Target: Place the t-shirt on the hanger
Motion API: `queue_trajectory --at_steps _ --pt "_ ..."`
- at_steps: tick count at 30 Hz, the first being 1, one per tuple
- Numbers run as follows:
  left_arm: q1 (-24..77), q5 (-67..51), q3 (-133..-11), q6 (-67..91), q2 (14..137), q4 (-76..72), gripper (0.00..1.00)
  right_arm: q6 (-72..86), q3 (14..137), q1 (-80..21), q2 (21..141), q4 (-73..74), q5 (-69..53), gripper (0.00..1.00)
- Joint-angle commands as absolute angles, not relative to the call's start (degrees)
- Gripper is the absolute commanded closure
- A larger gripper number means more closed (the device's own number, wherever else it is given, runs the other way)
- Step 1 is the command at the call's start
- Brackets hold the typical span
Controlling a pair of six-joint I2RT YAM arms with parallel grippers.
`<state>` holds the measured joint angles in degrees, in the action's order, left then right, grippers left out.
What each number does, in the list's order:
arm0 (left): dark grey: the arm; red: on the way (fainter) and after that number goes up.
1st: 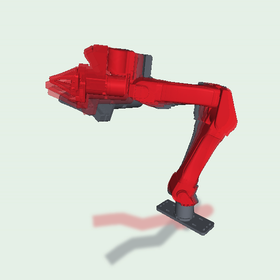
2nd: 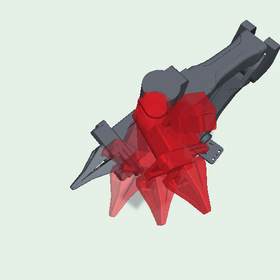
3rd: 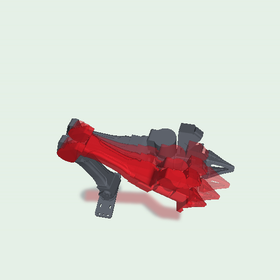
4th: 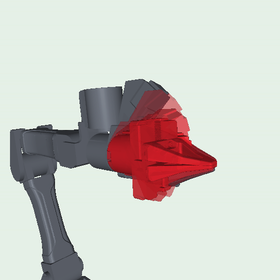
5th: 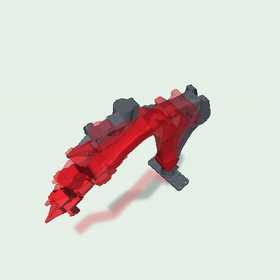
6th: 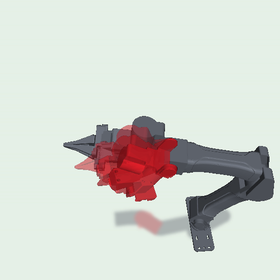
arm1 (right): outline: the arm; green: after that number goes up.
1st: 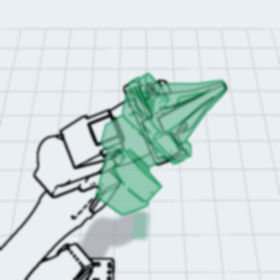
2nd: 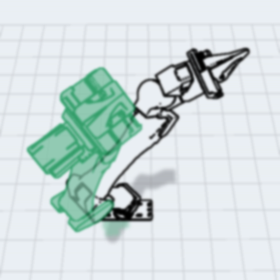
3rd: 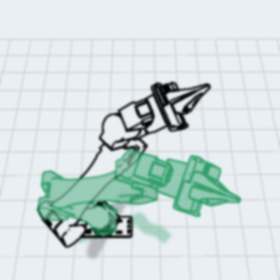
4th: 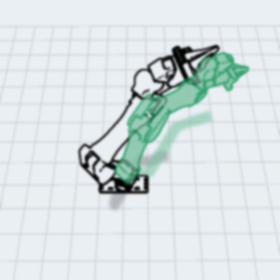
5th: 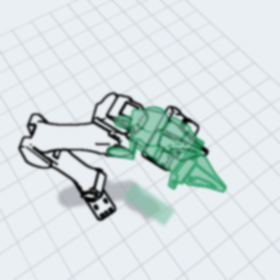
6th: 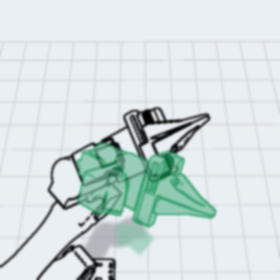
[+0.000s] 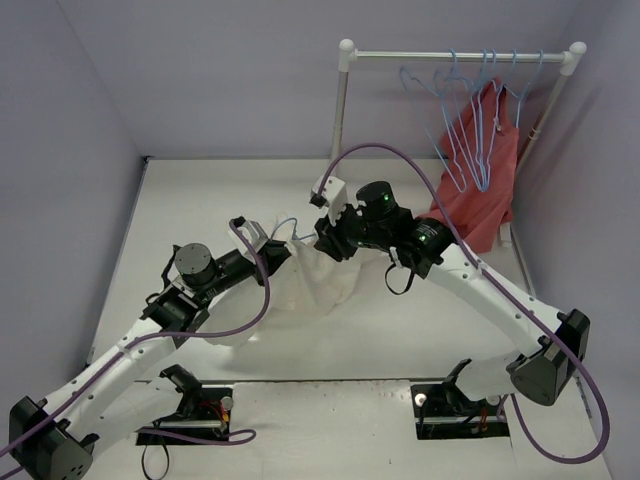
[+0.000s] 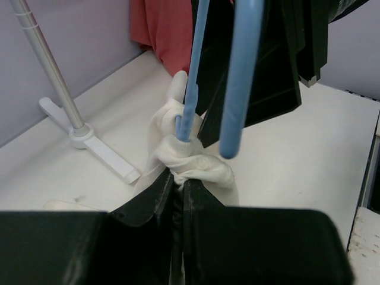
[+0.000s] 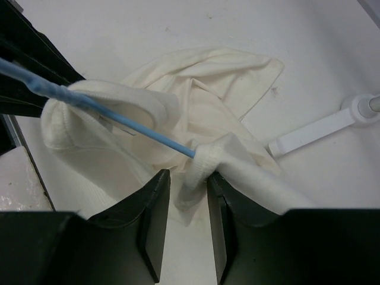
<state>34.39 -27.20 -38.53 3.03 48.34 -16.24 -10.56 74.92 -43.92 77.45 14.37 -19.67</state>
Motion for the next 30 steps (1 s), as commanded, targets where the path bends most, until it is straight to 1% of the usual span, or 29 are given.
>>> queue_trajectory --at_steps 1,4,6,10,12,14,17,19,21,30 --pt "33.91 -28.86 -39.17 4.41 47.09 -24.61 1.00 -10.77 79.64 -43.08 76.66 11.27 -20.73 0.67" --pt "33.70 -28.86 -38.92 4.57 46.85 -24.61 1.00 -11.25 79.30 -40.46 74.40 11.57 -20.55 0.65" --pt "33.30 -29.04 -38.67 4.66 46.85 -24.61 1.00 -11.11 78.58 -37.05 72.74 11.60 -23.16 0.63" --pt "32.61 -30.96 -38.75 5.26 46.89 -24.61 1.00 -14.01 76.23 -33.25 69.53 11.78 -24.69 0.56" --pt "32.58 -31.75 -38.96 5.39 46.96 -24.52 1.00 -15.96 74.74 -32.26 68.62 11.89 -25.63 0.53" --pt "32.52 -32.04 -39.21 5.47 46.96 -24.58 1.00 -18.29 73.75 -30.69 67.83 12.15 -28.64 0.52" --pt "32.41 -32.55 -39.99 5.54 47.28 -24.45 1.00 -22.12 71.52 -26.30 66.89 12.50 -36.57 0.49" --pt "32.43 -33.33 -40.69 5.80 47.90 -24.52 1.00 -24.28 69.51 -24.34 66.98 12.96 -38.40 0.46" --pt "32.34 -34.36 -41.04 6.06 48.16 -24.52 1.00 -26.52 68.13 -23.39 67.49 14.84 -37.72 0.43" --pt "32.26 -37.22 -42.30 6.43 49.33 -23.70 1.00 -31.75 68.57 -22.77 73.77 17.15 -37.73 0.41"
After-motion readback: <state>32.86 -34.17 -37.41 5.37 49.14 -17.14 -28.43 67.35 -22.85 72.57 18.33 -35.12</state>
